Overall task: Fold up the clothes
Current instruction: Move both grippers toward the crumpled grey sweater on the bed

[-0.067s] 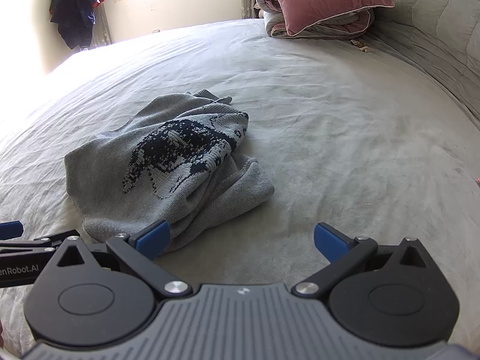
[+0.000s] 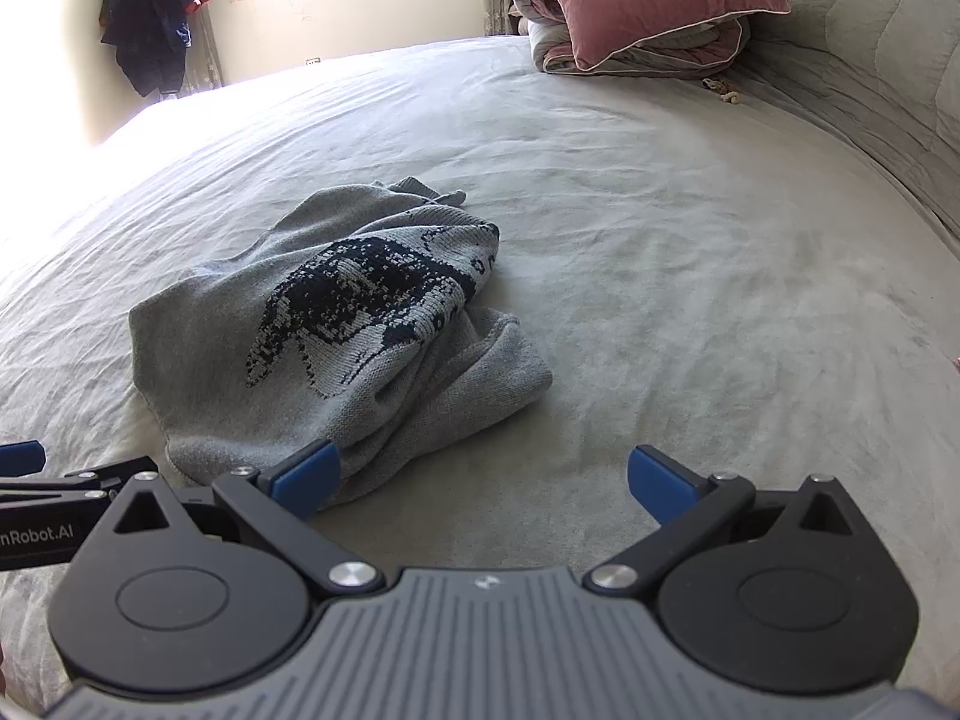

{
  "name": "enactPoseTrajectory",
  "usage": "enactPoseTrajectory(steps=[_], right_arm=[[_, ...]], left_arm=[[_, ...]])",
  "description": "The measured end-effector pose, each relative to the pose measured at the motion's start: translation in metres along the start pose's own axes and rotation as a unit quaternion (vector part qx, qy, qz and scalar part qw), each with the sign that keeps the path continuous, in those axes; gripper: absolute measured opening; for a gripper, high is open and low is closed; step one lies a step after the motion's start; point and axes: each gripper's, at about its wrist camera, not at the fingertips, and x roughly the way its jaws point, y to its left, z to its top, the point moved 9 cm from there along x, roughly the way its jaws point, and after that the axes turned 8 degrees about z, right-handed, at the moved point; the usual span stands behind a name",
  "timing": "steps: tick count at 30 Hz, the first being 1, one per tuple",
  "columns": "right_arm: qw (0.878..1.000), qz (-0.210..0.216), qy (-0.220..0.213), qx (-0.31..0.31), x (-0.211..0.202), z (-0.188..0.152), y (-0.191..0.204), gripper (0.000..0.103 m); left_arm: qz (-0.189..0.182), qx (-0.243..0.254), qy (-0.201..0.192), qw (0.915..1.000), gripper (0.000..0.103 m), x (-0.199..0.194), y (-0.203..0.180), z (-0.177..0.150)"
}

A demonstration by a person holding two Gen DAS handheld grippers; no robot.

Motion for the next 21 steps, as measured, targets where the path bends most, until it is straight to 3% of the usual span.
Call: enactPoseTrajectory(steps=[21], right_arm=[[1.000,0.015,0.024,-0.009,0.014,-0.006,0.013,0.103]], left_arm=[[0.005,-0.002,-0.003,1.0000,0.102,0.004,0.007,0.003]])
